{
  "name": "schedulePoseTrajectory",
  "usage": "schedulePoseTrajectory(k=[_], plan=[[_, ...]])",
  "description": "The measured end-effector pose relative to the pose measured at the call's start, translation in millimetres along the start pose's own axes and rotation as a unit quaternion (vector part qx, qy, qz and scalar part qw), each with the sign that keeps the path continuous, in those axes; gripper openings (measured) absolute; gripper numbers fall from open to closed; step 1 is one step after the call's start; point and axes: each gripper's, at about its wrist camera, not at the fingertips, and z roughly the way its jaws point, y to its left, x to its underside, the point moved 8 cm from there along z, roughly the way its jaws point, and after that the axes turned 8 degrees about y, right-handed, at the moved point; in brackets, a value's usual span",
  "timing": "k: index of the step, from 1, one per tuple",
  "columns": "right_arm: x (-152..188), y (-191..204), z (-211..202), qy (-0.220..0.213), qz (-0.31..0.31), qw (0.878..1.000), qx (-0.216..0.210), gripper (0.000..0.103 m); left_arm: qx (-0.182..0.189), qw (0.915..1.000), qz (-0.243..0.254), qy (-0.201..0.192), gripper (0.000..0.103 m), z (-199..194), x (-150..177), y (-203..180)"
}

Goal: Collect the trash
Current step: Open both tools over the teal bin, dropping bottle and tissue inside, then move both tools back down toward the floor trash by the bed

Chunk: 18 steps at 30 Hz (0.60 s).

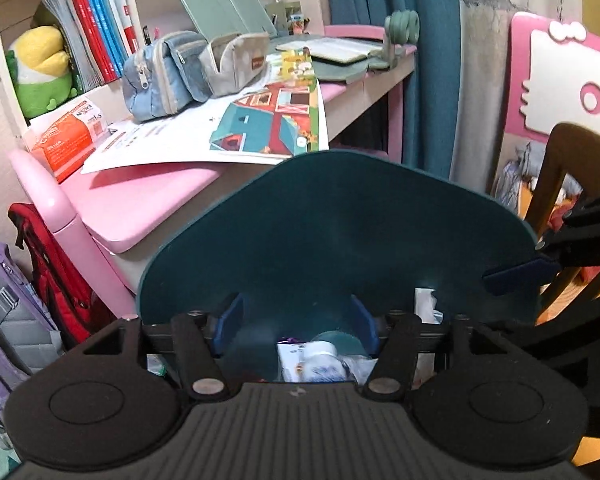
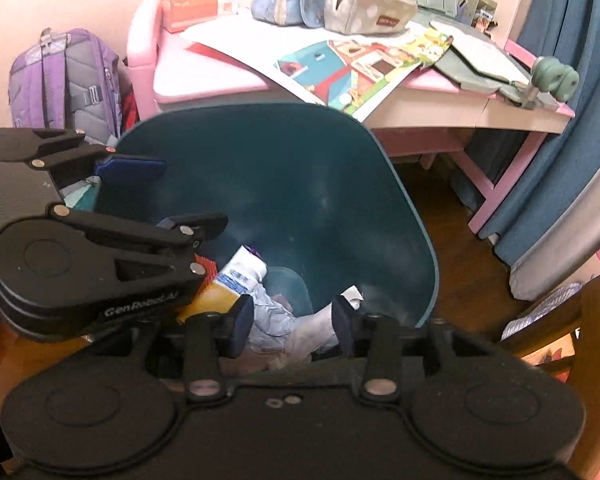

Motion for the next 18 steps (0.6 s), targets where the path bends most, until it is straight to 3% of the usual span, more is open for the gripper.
schedulePoseTrajectory(k=[10, 18], plan=[[7.3, 31.4, -47.4, -0.043, -0.019, 0.999, -0.013, 0.046, 0.019, 0.9995, -0.016, -0.021, 0.058, -57.5, 15.5, 15.3], [17.3, 78.9, -83.0, -0.075, -0.048, 0.995, -0.037, 0.047, 0.006, 0.9989, -0.028, -0.038, 0.059, -118.6, 53.3, 53.7]])
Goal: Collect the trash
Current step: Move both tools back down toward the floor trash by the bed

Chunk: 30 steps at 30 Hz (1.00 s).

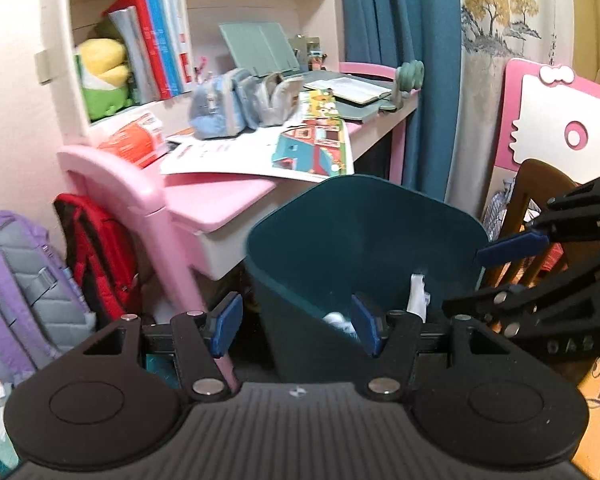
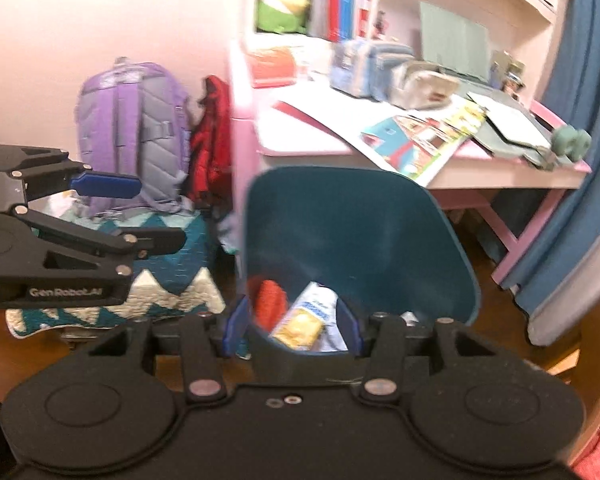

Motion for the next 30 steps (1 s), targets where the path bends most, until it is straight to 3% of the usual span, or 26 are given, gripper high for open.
schedulePoseTrajectory(k=[8, 12, 24, 27, 30], plan=[[3.6, 75.9, -6.5, -0.016, -0.044, 0.998, -0.046, 0.050, -0.031, 0.9995, -0.009, -0.001, 0.065, -53.1, 52.4, 47.9], [11.5, 120.6, 5.6, -0.010, -0.068, 0.995, -0.074, 0.053, -0.041, 0.9988, -0.026, -0.009, 0.077, -76.9, 82.6, 70.6], [42.2, 231.6, 91.8, 0.030, -0.082, 0.985, -0.146, 0.055, -0.038, 0.9923, -0.118, -0.001, 0.084, -101.7, 199.0, 145.7], [48.2, 255.4, 115.4, 0.042, -0.080, 0.982, -0.165, 0.055, -0.045, 0.9895, -0.137, 0.001, 0.101, -99.6, 231.5, 168.5], [53.4, 276.5, 142.0, 0.049, -0.068, 0.980, -0.179, 0.055, -0.066, 0.9870, -0.146, 0.004, 0.103, -93.1, 263.2, 192.4]])
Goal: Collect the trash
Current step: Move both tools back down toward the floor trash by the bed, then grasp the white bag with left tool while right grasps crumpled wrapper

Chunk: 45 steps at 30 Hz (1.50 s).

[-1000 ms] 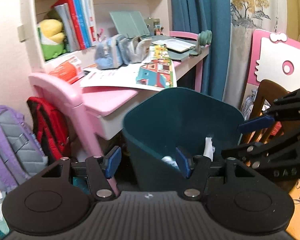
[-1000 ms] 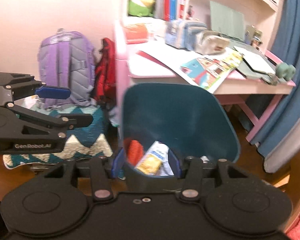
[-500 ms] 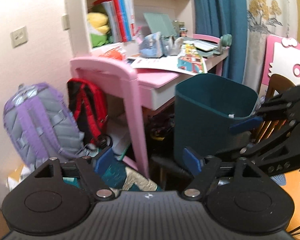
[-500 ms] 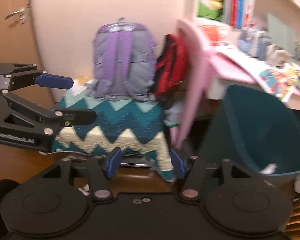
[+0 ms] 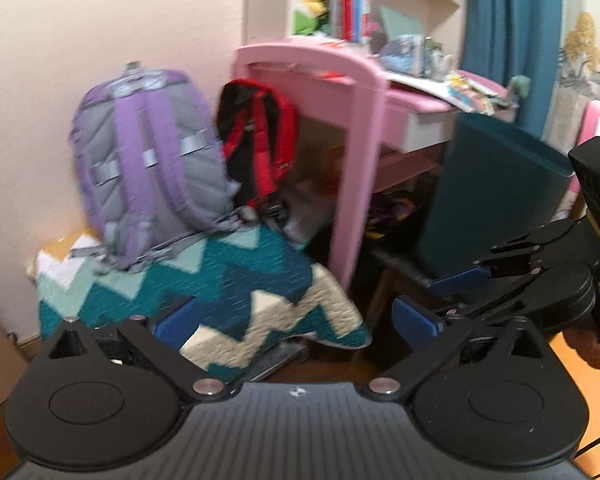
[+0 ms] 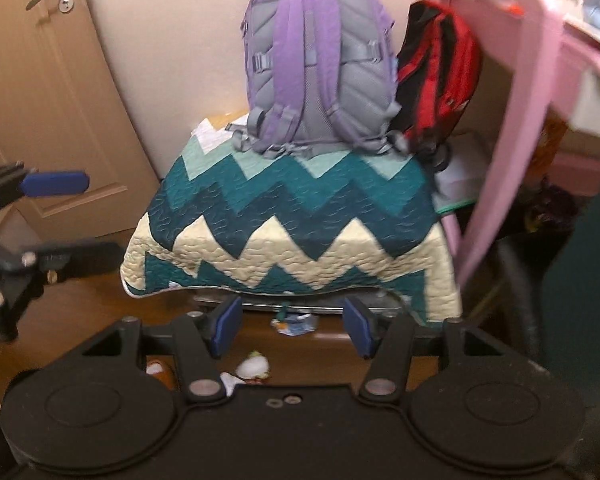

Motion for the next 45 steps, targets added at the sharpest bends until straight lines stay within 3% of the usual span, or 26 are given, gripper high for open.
schedulePoseTrajectory(k=[6, 13, 19, 27, 34, 40, 45], plan=[[8.3, 16.0, 84.8, 0.034, 0.017, 0.999, 0.002, 0.055, -0.038, 0.9987, 0.026, 0.025, 0.103, 41.0, 51.8, 47.0], [16.6, 12.4, 177.5, 0.054, 0.058, 0.996, 0.030, 0.055, -0.082, 0.9915, 0.079, 0.064, 0.103, 109.0, 113.7, 89.4], [32.2, -6.3, 257.6, 0.082, 0.126, 0.988, 0.027, 0.055, -0.054, 0.9891, 0.069, 0.118, 0.103, 170.7, 170.1, 121.4], [50.9, -31.4, 358.4, 0.119, 0.222, 0.968, 0.020, 0.055, -0.034, 0.9838, 0.065, 0.164, 0.103, 253.4, 229.6, 145.0], [57.7, -50.5, 439.0, 0.145, 0.286, 0.947, 0.017, 0.055, 0.001, 0.9733, 0.027, 0.228, 0.103, 328.8, 278.6, 159.8], [64.6, -53.3, 495.6, 0.151, 0.313, 0.938, 0.003, 0.054, 0.006, 0.9670, 0.003, 0.255, 0.102, 379.5, 322.5, 175.5], [79.6, -61.3, 528.4, 0.150, 0.360, 0.921, 0.000, 0.054, 0.015, 0.9601, -0.019, 0.278, 0.102, 413.3, 357.8, 179.1]])
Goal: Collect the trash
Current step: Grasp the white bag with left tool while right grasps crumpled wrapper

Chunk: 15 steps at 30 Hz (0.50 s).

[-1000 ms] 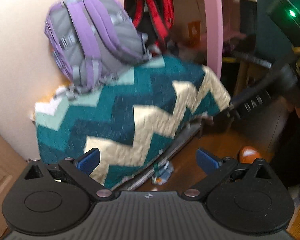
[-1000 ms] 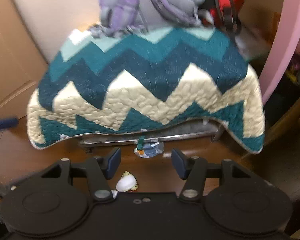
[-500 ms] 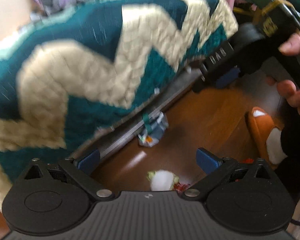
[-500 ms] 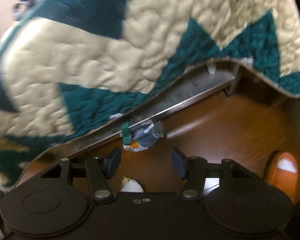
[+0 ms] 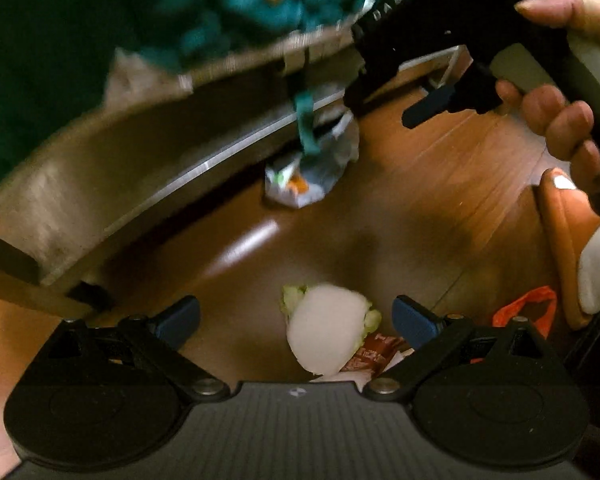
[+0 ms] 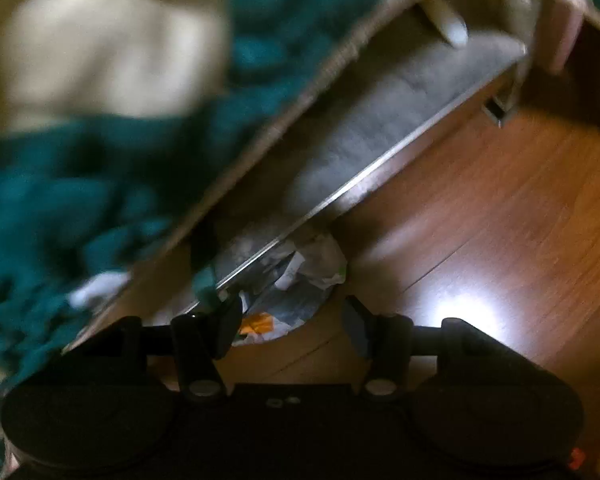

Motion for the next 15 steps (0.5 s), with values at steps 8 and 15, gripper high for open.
schedulePoseTrajectory(k=[8, 15], plan=[[-5.9, -4.7, 24.0, -0.002, 0.001, 1.000, 0.005, 0.052, 0.034, 0.9993, -0.007, 0.014, 0.102, 43.9, 7.5, -7.3], [-6.5, -7.6, 40.9, -0.004, 0.005, 1.000, -0.005, 0.031, 0.048, 0.9986, -0.013, 0.021, 0.102, 63.3, 7.9, -8.6]])
